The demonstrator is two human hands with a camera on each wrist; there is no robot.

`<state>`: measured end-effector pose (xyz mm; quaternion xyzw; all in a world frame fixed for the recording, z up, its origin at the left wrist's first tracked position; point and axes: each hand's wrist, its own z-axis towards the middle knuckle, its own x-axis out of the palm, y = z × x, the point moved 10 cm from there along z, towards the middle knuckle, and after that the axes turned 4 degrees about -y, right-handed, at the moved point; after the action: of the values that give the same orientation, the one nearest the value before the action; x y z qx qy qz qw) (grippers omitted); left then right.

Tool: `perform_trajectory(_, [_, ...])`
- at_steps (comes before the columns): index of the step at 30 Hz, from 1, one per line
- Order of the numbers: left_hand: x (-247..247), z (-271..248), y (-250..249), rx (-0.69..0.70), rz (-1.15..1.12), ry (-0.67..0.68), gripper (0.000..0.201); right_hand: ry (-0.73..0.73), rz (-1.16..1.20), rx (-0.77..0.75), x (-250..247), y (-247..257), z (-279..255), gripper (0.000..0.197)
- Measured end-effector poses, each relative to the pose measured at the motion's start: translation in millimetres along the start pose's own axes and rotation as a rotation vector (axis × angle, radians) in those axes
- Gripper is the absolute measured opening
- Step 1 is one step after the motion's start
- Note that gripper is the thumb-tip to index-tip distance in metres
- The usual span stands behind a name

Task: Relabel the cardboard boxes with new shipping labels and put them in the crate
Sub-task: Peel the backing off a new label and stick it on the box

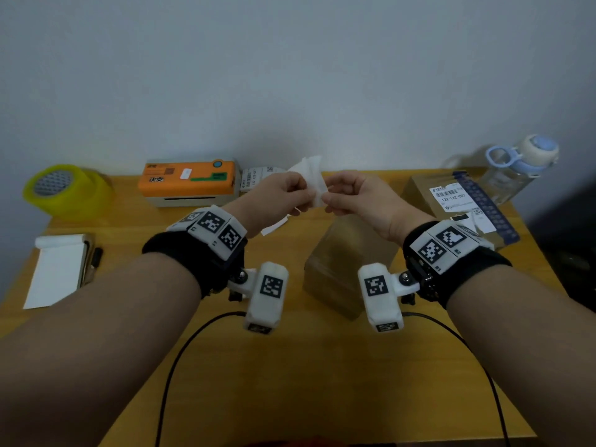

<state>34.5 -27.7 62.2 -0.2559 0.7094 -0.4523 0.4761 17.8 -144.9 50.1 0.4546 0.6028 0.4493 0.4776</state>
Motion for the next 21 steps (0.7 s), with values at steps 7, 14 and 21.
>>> perform_trajectory(7, [5.6,-2.9,1.1,-0.02,-0.124,-0.102,0.018,-0.099,0.101,0.043,-0.1,-2.0,-1.0,0.023])
perform_trajectory(14, [12.6,-2.3,1.5,-0.003,-0.21,-0.169,0.022,-0.272,0.054,-0.074,-11.4,1.2,-3.0,0.008])
perform_trajectory(21, [10.3,0.9,-0.9,0.021,-0.235,-0.179,0.03,-0.201,0.24,0.058,-8.1,-19.7,-5.1,0.013])
